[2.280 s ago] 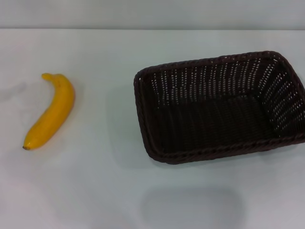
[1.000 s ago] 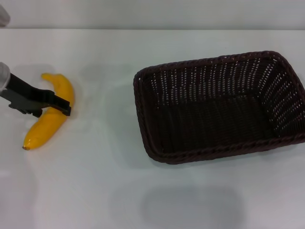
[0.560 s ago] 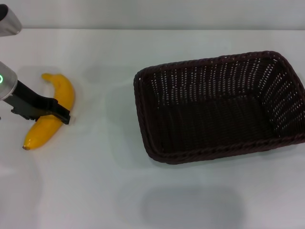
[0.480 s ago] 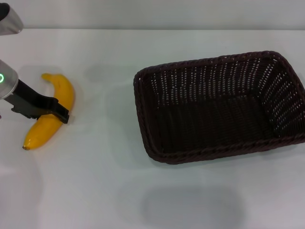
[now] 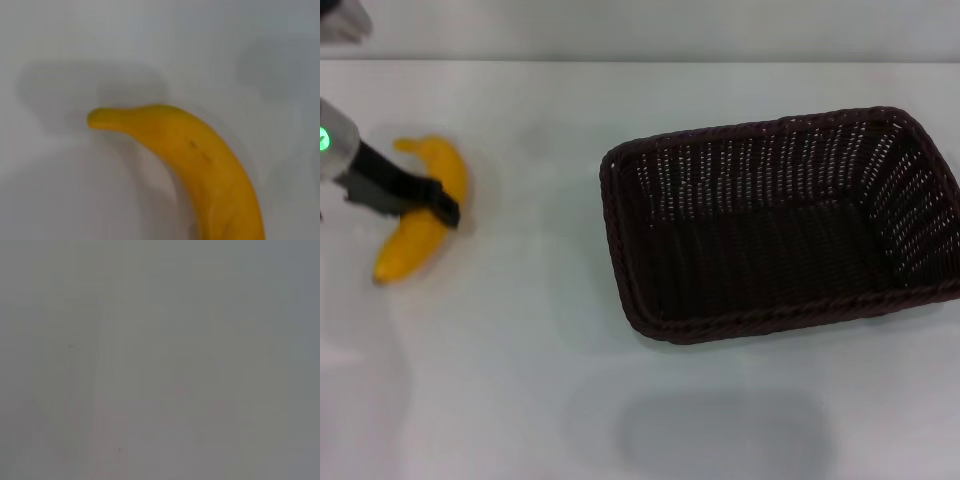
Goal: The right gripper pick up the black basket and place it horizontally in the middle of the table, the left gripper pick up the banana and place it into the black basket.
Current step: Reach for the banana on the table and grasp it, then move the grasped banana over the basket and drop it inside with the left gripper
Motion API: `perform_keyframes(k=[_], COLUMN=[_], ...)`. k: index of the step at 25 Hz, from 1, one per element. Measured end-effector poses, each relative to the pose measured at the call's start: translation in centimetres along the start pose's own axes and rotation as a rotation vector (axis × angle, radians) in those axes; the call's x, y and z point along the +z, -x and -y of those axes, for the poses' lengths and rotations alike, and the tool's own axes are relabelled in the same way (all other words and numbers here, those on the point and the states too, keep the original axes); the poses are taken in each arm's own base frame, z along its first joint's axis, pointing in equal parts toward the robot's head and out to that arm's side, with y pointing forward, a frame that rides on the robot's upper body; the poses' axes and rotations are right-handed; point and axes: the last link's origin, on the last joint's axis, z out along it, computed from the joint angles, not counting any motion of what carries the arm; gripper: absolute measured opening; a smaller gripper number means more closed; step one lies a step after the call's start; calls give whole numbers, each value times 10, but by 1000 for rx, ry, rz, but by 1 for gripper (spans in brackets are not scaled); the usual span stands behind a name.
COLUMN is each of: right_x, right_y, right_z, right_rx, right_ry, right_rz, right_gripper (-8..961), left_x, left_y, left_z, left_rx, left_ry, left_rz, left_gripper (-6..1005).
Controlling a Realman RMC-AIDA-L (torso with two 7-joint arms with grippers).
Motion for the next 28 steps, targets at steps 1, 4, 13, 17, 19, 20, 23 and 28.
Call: perform_keyframes(k=[1,4,13,17,19,20,23,28], right_x=[0,0,-3,-6,-7,-7,-8,-16], right_y=[0,0,-2,0,0,1,0,-3], right_z=[0,-1,-10,-11,-10,-9,-7,-5], right_rx=[1,7,44,48,42,39,38,32], right_ry=[0,4,21,26,24,24,24,15], right_rz=[0,3,19,32,33,34,30,13], right_gripper=[867,867,867,867,867,867,867,867], left_x=[-8,-42,-96,-79,-70,-66,-61,-54], left_y=[-4,-16,-14,-18,-22,-24,-27,-24], left_z=[-1,-19,-97,-128,-145,-152,-166,-179], left_rx=[16,134,544,608,616,616,621,682], left_ry=[14,138,502,543,577,595,622,654], left_rz=[-28,-134,-236,-183,-157,-153,-164,-208], left_gripper=[518,504,497,496,495,499,512,534])
